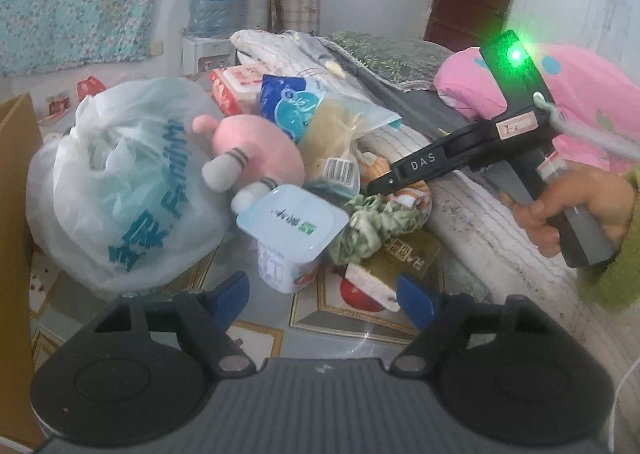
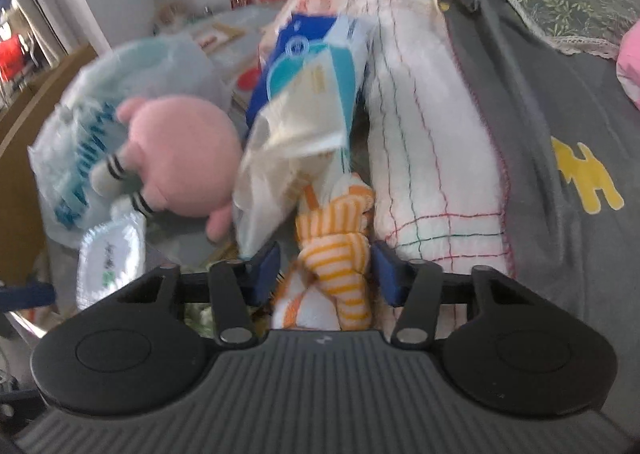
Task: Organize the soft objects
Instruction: 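Reach the right tool to the orange-and-white striped cloth and grasp it, then carry the striped cloth into the cardboard box and open the right tool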
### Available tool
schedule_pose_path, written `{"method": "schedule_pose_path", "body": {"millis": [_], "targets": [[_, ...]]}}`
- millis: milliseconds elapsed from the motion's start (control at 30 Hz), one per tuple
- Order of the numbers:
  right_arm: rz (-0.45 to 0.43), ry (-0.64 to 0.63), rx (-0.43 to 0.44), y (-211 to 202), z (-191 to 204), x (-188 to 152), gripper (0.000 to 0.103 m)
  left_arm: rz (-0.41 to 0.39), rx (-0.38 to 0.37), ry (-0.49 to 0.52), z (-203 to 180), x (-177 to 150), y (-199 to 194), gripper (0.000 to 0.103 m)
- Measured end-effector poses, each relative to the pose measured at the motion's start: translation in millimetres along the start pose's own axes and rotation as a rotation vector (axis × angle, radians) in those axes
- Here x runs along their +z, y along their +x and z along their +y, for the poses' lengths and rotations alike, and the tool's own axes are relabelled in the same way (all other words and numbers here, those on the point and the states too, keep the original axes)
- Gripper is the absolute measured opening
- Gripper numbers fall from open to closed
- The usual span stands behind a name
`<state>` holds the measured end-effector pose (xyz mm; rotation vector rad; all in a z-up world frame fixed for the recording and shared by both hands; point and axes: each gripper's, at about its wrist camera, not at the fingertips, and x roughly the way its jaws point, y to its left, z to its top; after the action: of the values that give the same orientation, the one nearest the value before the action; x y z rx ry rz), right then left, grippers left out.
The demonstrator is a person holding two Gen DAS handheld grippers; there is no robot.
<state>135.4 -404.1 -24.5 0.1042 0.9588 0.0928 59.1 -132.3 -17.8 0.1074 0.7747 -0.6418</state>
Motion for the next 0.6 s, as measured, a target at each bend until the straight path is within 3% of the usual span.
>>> {"method": "schedule_pose_path", "body": {"millis": [367,467,600], "targets": [[-0.143,0.224,0.101,-78,-24,-14,0.037,-0.009,-0.053,-0.034,15,-8,-16,0.082],[-0.183,0.281,0.188,-102,-19,-28,0.037,-0.017,-0.085,-0.041,19,-13,-25,0.082],[-0.191,0.341,0.366,-110,1,-48,0.037,-0.025,-0.129,-0.06,24,-20,-38,0.082]]}}
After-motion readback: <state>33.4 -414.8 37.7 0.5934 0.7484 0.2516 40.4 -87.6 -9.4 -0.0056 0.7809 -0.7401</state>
